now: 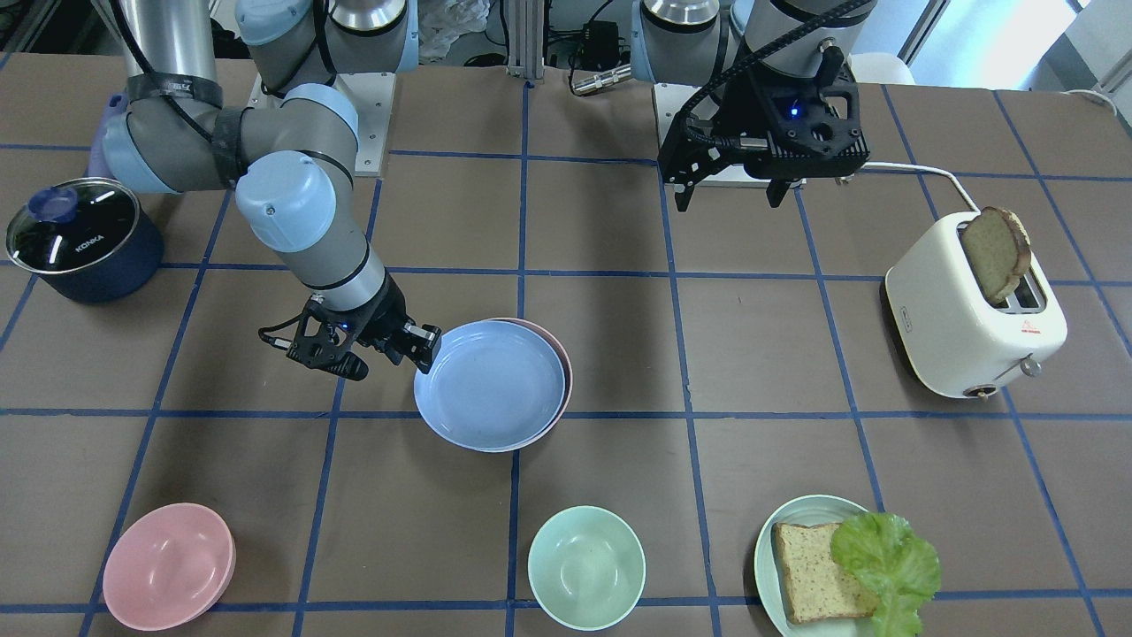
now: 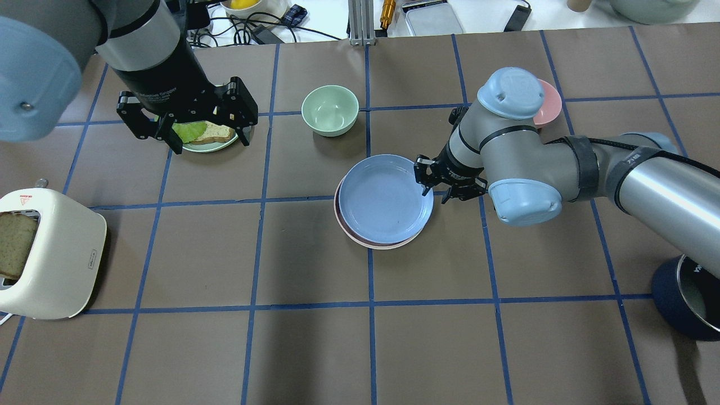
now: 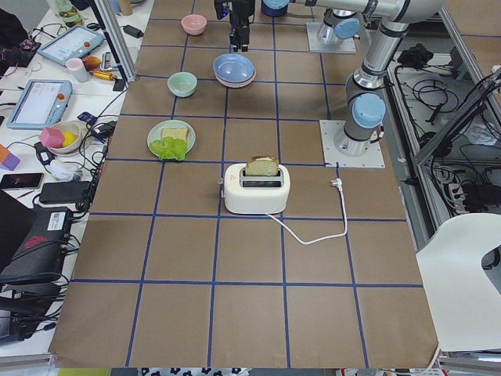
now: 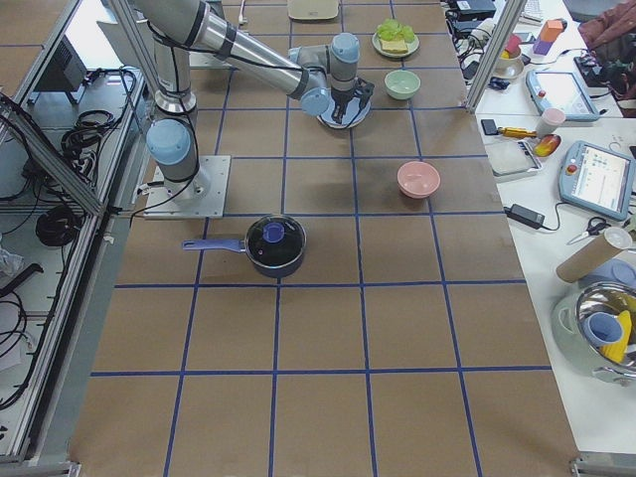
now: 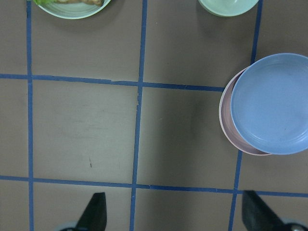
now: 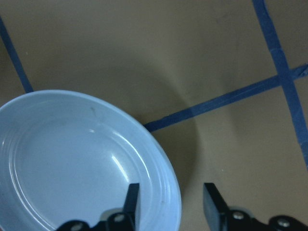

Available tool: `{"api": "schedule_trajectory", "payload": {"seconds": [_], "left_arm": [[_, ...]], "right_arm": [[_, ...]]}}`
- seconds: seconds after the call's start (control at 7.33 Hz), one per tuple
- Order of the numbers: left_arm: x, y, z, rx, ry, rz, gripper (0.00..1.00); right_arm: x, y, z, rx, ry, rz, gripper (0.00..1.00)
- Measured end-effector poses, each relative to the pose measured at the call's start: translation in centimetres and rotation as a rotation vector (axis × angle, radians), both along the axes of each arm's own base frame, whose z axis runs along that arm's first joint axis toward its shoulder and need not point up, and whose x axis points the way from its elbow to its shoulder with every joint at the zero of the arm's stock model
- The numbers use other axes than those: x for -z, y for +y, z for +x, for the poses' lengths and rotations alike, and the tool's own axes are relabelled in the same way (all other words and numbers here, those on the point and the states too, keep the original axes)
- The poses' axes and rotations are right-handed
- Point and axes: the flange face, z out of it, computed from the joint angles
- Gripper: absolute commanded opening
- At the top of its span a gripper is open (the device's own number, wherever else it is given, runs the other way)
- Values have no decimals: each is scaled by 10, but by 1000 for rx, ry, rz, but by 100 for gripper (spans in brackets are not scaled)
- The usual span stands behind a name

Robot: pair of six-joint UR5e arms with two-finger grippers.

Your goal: Stack three plates with pink and blue

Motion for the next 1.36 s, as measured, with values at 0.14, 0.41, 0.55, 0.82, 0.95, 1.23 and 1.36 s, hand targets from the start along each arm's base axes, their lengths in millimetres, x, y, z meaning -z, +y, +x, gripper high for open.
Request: {"api": "schedule_trajectory", "payload": {"seconds": [0.14, 0.41, 0.55, 0.82, 0.95, 1.23, 1.36], "left_arm": [[1, 2, 1, 7, -3, -7, 100], [1, 3, 2, 11, -3, -15, 100], [1, 3, 2, 10, -3, -15, 100], [0, 3, 3, 10, -3, -17, 100], [-1, 4, 3, 10, -3, -18, 100], [-3, 5, 3, 10, -4, -22, 100], [-3, 5, 3, 10, -4, -23, 100]], "right_arm": [[-12, -11, -8, -3, 5, -29, 98], [-65, -53, -45, -96, 59, -46, 99], [-103, -73, -72, -175, 111, -45, 100], [-181, -84, -95, -296, 209, -17, 100], [-214, -71, -82, -341, 240, -17, 100], [-253, -42, -57, -400, 288, -48, 100], [-257, -38, -56, -401, 285, -54, 100]]}}
